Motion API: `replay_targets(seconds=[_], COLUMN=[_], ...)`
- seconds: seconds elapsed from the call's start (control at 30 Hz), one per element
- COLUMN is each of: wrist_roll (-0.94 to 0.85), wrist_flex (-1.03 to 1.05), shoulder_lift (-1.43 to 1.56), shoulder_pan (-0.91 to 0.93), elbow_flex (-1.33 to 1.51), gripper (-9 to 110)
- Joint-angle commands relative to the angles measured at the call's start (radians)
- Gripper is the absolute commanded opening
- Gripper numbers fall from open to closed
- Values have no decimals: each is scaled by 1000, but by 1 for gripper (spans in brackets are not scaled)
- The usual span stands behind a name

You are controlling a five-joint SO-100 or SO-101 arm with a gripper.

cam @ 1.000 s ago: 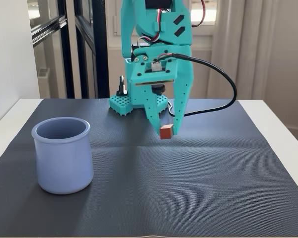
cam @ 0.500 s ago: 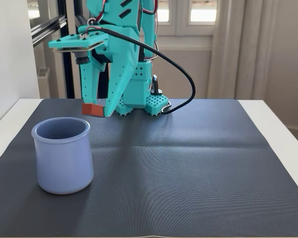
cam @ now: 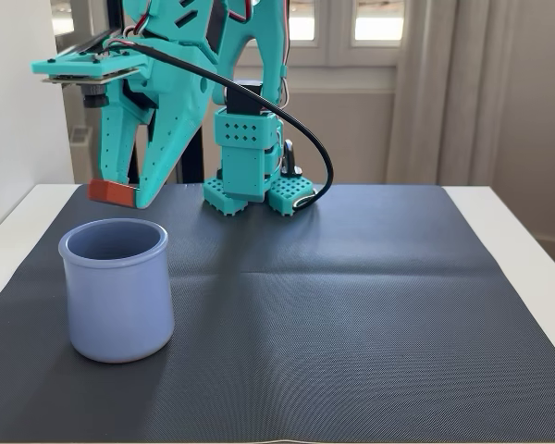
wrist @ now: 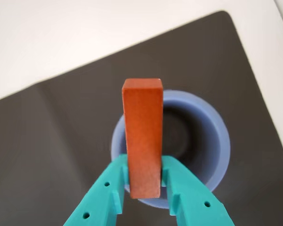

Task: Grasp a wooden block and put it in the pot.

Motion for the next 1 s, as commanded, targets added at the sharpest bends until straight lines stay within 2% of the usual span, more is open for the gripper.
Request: replay_targets(seconds=[0.0,0.37,0.53,0.63,0.8,0.97], wrist_roll=[-14,-40,-40,-41,-41,-43], wrist_flex=[2,2,2,2,2,2], shoulder_lift=[32,40,41,41,43,44], shoulder_pan=[23,54,46,46,37,17], elbow_flex=[-6,41,38,41,43,41], gripper=[2,2,11,13,12,1])
